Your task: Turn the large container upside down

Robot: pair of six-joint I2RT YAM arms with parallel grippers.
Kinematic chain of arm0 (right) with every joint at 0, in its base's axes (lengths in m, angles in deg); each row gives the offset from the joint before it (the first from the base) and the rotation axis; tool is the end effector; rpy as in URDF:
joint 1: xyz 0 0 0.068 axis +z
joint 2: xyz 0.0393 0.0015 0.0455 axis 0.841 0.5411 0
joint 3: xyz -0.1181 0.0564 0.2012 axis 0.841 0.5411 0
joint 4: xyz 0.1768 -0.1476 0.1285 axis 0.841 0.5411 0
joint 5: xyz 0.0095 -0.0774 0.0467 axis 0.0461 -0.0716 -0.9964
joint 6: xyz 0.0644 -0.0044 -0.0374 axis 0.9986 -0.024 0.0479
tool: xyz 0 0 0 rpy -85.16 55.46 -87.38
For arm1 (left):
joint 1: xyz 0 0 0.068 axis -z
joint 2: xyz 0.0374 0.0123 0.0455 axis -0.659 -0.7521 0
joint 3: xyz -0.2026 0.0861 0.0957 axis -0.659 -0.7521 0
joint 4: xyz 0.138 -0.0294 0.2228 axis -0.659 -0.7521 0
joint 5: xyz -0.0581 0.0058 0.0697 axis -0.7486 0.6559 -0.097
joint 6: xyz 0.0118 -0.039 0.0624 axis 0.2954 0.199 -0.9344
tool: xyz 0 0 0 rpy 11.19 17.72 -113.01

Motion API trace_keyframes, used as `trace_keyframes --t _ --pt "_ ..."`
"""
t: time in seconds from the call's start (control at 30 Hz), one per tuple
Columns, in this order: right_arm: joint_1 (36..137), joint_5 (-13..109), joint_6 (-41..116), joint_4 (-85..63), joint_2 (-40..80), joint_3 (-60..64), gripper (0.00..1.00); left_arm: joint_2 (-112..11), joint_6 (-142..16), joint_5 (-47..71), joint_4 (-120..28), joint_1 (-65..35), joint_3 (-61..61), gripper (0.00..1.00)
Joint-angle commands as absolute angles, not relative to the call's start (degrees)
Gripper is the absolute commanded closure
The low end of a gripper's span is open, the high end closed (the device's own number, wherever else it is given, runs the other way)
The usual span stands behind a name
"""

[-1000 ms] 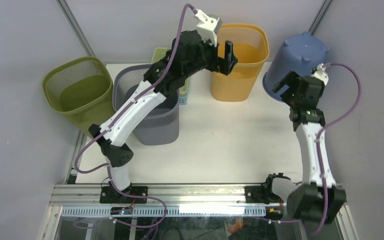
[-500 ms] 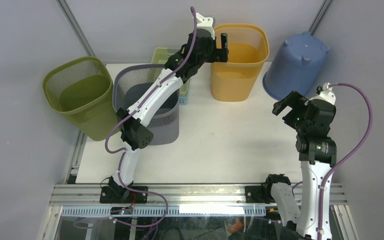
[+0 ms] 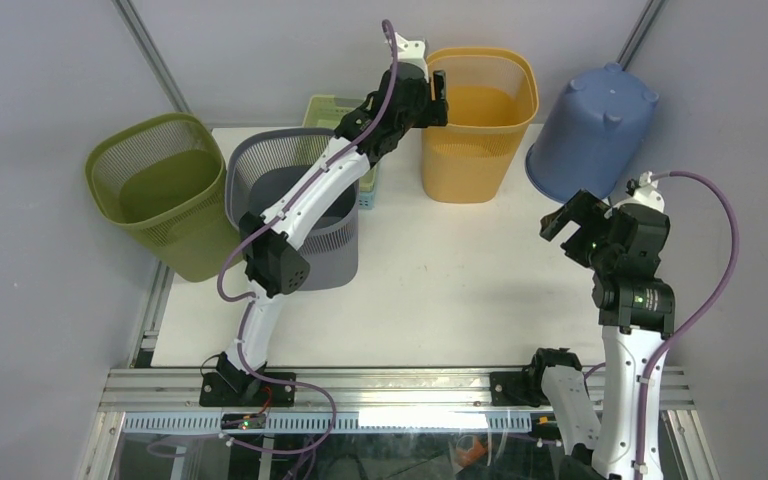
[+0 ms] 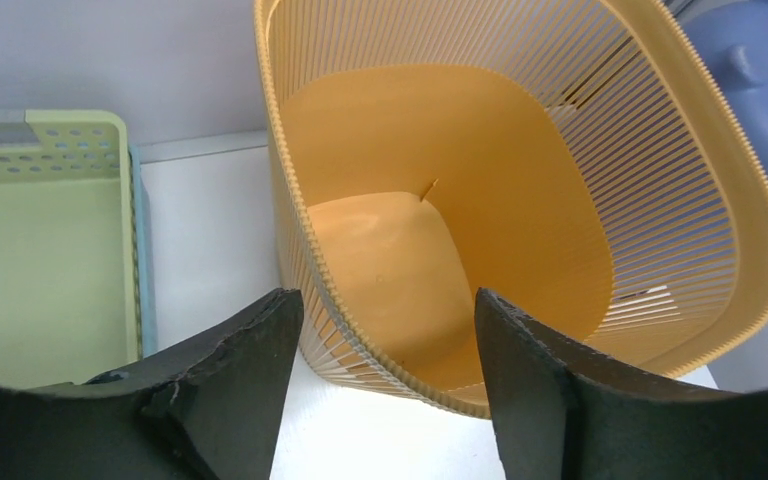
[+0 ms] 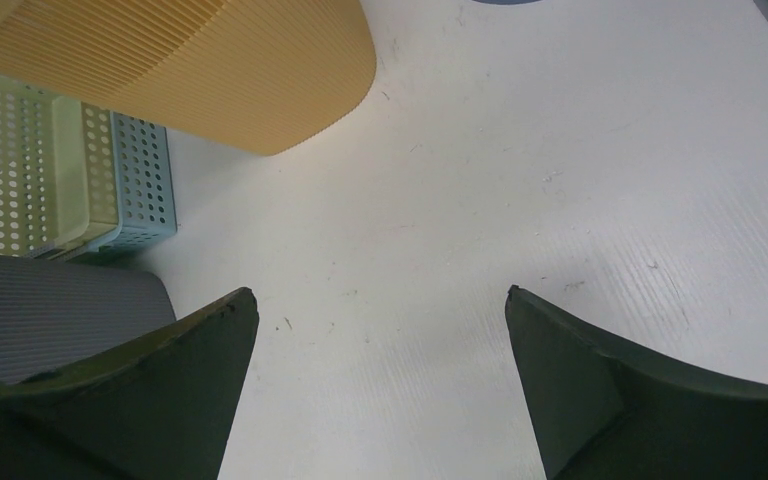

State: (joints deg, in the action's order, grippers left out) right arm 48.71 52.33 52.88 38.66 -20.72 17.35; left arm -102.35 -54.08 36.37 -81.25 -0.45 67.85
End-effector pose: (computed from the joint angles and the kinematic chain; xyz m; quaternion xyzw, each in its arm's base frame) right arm 0.1729 -0.0221 0.3344 0.2175 0.8398 0.0862 0.4899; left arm 0.3990 -0.3210 0.3650 0.0638 0.8134 -0.1888 0.5465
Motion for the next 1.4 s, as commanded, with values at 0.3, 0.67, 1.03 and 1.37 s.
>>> trace_keyframes --t 0.3,0.67,1.03,1.37 --pt "48.6 51.2 53.4 39.6 -22.2 12.8 0.02 -100.3 -54.0 32.8 -79.5 -0.4 65.7 0.79" --pt "48.6 49.6 52.7 52.2 -17.7 -10.9 0.02 -89.9 -57.1 32.5 -83.3 4.1 60.2 1.0" --pt "48.1 20.8 45.0 61.8 -9.0 -27.0 0.08 -85.4 -56.9 26.9 -90.0 6.8 59.5 1.0" --pt "48.5 16.7 47.1 57.8 -7.7 -21.4 0.09 -87.3 -55.7 19.0 -90.1 7.6 59.3 0.88"
